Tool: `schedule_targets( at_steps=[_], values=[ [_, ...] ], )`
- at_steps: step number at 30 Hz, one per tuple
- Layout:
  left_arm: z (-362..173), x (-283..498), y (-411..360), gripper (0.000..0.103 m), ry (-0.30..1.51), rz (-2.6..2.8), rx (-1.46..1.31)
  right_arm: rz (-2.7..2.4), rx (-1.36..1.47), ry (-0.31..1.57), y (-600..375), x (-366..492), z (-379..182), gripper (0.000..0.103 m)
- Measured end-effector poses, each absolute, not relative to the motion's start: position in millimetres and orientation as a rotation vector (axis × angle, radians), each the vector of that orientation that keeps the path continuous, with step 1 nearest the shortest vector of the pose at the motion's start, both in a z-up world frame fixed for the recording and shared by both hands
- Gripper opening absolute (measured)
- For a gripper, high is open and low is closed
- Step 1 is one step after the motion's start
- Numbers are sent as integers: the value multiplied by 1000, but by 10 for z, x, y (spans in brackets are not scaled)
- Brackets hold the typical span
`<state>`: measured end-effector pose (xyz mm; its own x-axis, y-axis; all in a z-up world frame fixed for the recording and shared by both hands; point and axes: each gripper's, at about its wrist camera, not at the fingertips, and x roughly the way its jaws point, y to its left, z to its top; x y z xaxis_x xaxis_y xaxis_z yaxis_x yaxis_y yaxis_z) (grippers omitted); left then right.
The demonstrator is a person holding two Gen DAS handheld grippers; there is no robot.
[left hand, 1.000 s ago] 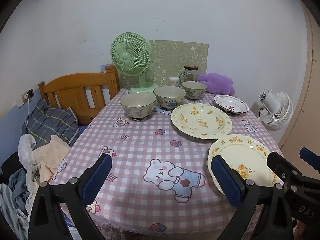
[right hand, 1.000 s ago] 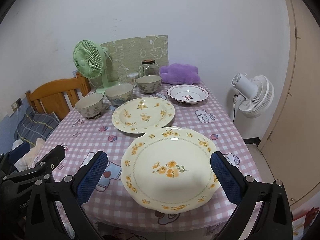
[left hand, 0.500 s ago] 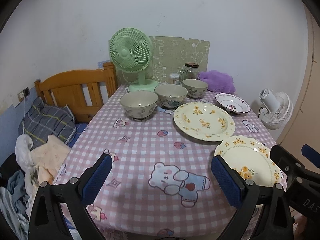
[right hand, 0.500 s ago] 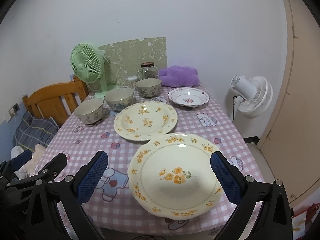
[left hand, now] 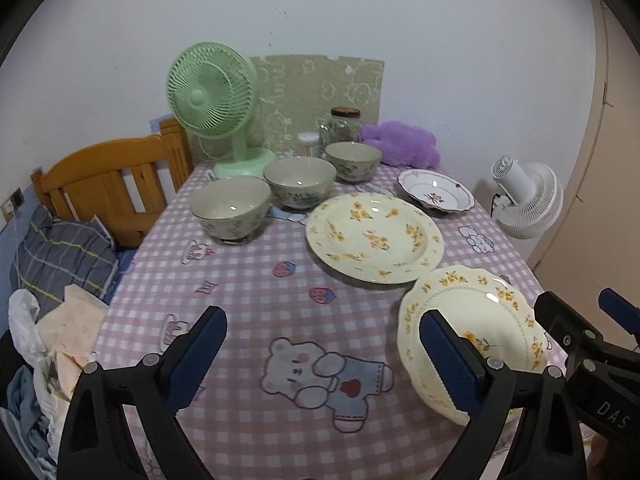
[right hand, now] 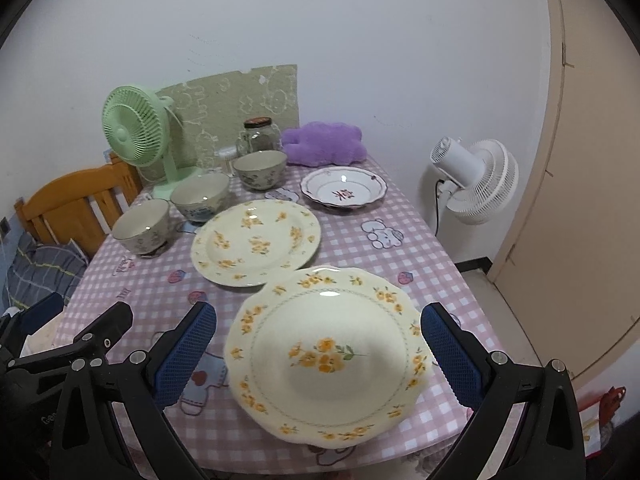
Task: Organize plates and bowls
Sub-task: 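Grasp the large yellow-flowered plate rim with the right tool and lift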
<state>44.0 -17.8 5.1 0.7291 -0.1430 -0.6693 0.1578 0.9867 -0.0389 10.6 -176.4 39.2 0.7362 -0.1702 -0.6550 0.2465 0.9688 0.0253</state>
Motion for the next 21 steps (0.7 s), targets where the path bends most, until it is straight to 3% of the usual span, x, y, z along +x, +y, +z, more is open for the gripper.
schedule_targets(
  at_steps=[21],
  values=[
    [-669,845,-1175,94,944,-50,14,-123,100,892,-2816,722,-324,99]
  ],
)
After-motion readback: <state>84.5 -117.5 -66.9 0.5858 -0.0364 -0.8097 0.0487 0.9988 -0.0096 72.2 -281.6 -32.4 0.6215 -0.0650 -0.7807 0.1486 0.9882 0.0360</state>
